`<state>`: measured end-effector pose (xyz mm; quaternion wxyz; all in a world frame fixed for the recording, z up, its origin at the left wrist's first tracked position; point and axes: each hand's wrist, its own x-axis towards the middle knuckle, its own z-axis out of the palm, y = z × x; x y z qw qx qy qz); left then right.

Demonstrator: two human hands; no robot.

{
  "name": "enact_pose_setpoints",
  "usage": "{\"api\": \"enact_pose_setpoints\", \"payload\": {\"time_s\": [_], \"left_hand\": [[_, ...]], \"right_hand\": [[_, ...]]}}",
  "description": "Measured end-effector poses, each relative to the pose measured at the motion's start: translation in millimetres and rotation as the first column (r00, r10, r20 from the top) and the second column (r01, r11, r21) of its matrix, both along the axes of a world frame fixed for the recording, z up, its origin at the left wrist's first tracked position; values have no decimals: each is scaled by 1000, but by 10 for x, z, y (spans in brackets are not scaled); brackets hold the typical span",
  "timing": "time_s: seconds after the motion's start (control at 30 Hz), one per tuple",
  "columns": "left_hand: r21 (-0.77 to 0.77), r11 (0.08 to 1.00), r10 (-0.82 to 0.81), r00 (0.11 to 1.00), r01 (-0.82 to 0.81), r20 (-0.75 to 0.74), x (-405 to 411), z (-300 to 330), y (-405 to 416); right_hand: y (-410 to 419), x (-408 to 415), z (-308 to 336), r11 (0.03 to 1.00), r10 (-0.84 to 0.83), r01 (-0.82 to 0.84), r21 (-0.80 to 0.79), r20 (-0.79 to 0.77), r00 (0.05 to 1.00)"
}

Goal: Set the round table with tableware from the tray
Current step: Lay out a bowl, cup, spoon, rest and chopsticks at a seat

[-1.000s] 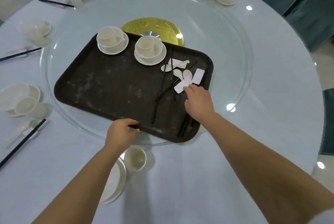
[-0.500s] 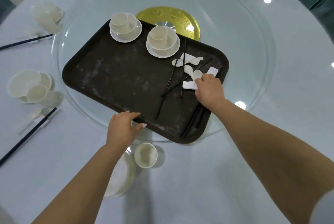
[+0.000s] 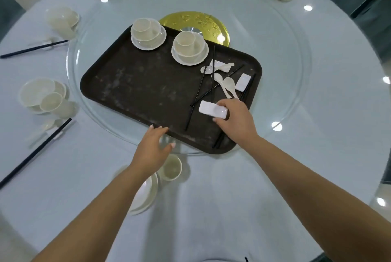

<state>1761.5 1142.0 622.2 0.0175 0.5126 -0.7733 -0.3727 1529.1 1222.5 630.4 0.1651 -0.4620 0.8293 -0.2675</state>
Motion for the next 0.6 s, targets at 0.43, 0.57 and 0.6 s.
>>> {"api": "enact_pose_setpoints", "payload": {"time_s": [0.43, 0.57, 0.6], "left_hand": [[624, 692, 646, 697, -362, -312, 417, 319, 1041], [719, 593, 716, 646, -363, -264, 578, 268, 1194], [714, 595, 712, 653, -369, -257, 624, 257, 1218]], "right_hand": [[908, 1274, 82, 977, 211, -215, -12, 258, 943], [1112, 1521, -3, 969, 211, -238, 61, 288, 934], [1158, 1570, -12, 963, 230, -260, 67, 296, 927]]}}
